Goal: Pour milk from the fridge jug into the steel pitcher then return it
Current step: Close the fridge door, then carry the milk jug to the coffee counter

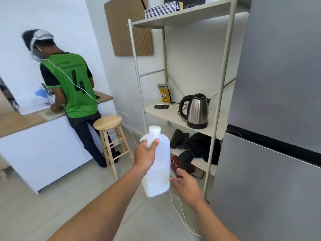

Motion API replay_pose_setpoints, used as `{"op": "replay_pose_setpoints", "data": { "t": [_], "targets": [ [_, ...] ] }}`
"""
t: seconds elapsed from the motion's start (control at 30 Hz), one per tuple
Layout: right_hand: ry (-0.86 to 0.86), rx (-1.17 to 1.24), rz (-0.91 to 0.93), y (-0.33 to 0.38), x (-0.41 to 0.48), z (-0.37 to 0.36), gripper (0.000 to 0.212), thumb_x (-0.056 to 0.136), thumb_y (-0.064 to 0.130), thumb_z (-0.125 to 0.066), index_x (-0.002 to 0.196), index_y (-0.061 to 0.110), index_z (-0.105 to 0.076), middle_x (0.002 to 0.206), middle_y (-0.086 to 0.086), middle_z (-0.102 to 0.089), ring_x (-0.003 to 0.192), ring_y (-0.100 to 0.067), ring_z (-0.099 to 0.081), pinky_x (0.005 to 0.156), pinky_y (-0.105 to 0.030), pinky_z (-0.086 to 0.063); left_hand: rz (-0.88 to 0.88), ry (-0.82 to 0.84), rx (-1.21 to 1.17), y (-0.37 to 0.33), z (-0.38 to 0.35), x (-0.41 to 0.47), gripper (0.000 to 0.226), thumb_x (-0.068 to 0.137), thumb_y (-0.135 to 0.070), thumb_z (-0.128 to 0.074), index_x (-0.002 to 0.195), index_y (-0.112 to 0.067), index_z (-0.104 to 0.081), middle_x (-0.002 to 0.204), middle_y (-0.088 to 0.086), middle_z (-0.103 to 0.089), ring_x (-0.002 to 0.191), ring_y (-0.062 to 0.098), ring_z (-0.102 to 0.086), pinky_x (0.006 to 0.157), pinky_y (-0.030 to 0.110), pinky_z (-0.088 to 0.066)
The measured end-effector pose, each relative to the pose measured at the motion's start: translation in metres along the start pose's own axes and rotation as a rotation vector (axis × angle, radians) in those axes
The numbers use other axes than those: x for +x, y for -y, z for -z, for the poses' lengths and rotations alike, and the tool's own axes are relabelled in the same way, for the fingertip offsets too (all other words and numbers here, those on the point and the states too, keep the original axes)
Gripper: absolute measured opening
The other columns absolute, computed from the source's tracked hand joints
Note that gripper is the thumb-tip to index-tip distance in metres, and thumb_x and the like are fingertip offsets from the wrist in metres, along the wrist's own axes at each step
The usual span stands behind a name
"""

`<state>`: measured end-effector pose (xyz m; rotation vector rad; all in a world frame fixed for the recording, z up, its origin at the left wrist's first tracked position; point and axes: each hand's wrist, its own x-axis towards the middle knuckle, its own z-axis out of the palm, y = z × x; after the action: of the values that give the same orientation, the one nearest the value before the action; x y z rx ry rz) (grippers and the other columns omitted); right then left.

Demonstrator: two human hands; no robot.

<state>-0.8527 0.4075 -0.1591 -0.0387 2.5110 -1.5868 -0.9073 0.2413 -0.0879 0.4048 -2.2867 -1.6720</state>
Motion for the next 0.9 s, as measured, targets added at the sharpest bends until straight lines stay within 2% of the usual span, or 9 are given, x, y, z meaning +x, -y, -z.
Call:
{"op": "replay_pose_setpoints", "data": {
  "t": [0.07, 0.2, 0.27, 0.4, 0.57, 0.67, 0.73, 0.8, 0.9],
  "targets": [
    [0.067, 0.013, 0.044, 0.004, -0.002, -0.034, 0.049, 0.084, 0.046, -0.065, 0.129, 0.029, -0.054, 0.123, 0.010, -0.064, 0.113, -0.010, -0.060, 0.097, -0.033, -0.049, 0.001, -0.029, 0.017, 0.001, 0.023, -0.005, 0.038, 0.087, -0.056, -0.061, 0.079, -0.019, -0.055, 0.078, 0.008, -0.060, 0.067, 0.025, -0.054, 0.065, 0.036, -0.045],
    [0.130, 0.122, 0.079, 0.023, -0.019, -0.088, 0.020, 0.085, 0.028, -0.070, 0.103, 0.030, -0.062, 0.100, 0.012, -0.069, 0.095, -0.009, -0.065, 0.078, -0.020, -0.051, 0.018, -0.050, 0.039, 0.010, 0.075, -0.020, 0.037, 0.090, -0.058, -0.059, 0.093, -0.021, -0.060, 0.084, 0.003, -0.060, 0.074, 0.021, -0.055, 0.072, 0.036, -0.047],
    [0.169, 0.143, 0.097, 0.035, -0.030, -0.114, 0.017, 0.085, 0.025, -0.072, 0.097, 0.031, -0.062, 0.097, 0.010, -0.070, 0.091, -0.010, -0.066, 0.074, -0.020, -0.052, 0.014, -0.075, 0.066, 0.015, 0.106, -0.031, 0.041, 0.091, -0.059, -0.058, 0.103, -0.020, -0.060, 0.087, 0.000, -0.060, 0.078, 0.019, -0.056, 0.074, 0.036, -0.048],
    [0.267, 0.168, 0.135, 0.059, -0.050, -0.159, 0.017, 0.085, 0.018, -0.072, 0.097, 0.026, -0.063, 0.096, 0.008, -0.070, 0.087, -0.003, -0.065, 0.065, -0.011, -0.047, 0.025, -0.178, 0.109, 0.025, 0.165, -0.058, 0.041, 0.093, -0.057, -0.056, 0.100, -0.017, -0.058, 0.088, 0.001, -0.060, 0.075, 0.017, -0.055, 0.069, 0.032, -0.047],
    [0.390, 0.181, 0.219, 0.094, -0.090, -0.215, 0.027, 0.084, 0.011, -0.071, 0.104, 0.027, -0.063, 0.095, 0.014, -0.068, 0.087, -0.002, -0.064, 0.065, -0.012, -0.046, 0.056, -0.348, 0.083, 0.043, 0.245, -0.103, 0.042, 0.094, -0.056, -0.054, 0.104, -0.016, -0.059, 0.091, 0.001, -0.060, 0.079, 0.018, -0.055, 0.073, 0.035, -0.048],
    [0.462, 0.186, 0.250, 0.109, -0.120, -0.244, 0.027, 0.084, 0.010, -0.070, 0.104, 0.026, -0.063, 0.095, 0.012, -0.069, 0.086, 0.000, -0.063, 0.066, -0.014, -0.047, 0.067, -0.420, 0.051, 0.054, 0.285, -0.130, 0.034, 0.093, -0.054, -0.058, 0.087, -0.021, -0.054, 0.080, -0.001, -0.055, 0.071, 0.018, -0.050, 0.066, 0.034, -0.044],
    [0.503, 0.185, 0.264, 0.115, -0.141, -0.262, 0.027, 0.084, 0.010, -0.070, 0.099, 0.030, -0.061, 0.091, 0.017, -0.067, 0.084, -0.001, -0.063, 0.065, -0.014, -0.047, 0.078, -0.458, 0.017, 0.061, 0.310, -0.149, 0.033, 0.092, -0.053, -0.061, 0.078, -0.026, -0.049, 0.075, -0.003, -0.049, 0.067, 0.015, -0.046, 0.062, 0.030, -0.040],
    [0.549, 0.173, 0.286, 0.122, -0.167, -0.283, 0.028, 0.084, 0.010, -0.070, 0.092, 0.034, -0.059, 0.087, 0.021, -0.065, 0.082, -0.002, -0.062, 0.066, -0.015, -0.047, 0.096, -0.520, 0.004, 0.070, 0.337, -0.173, 0.036, 0.091, -0.053, -0.062, 0.074, -0.026, -0.046, 0.073, -0.003, -0.048, 0.065, 0.016, -0.045, 0.063, 0.033, -0.040],
    [0.617, 0.148, 0.303, 0.128, -0.204, -0.310, 0.026, 0.083, 0.011, -0.070, 0.087, 0.034, -0.059, 0.088, 0.016, -0.067, 0.083, -0.007, -0.064, 0.069, -0.021, -0.050, 0.120, -0.598, 0.002, 0.078, 0.372, -0.211, 0.040, 0.091, -0.050, -0.064, 0.069, -0.024, -0.043, 0.068, -0.003, -0.047, 0.064, 0.018, -0.045, 0.064, 0.035, -0.039]
  ]
}}
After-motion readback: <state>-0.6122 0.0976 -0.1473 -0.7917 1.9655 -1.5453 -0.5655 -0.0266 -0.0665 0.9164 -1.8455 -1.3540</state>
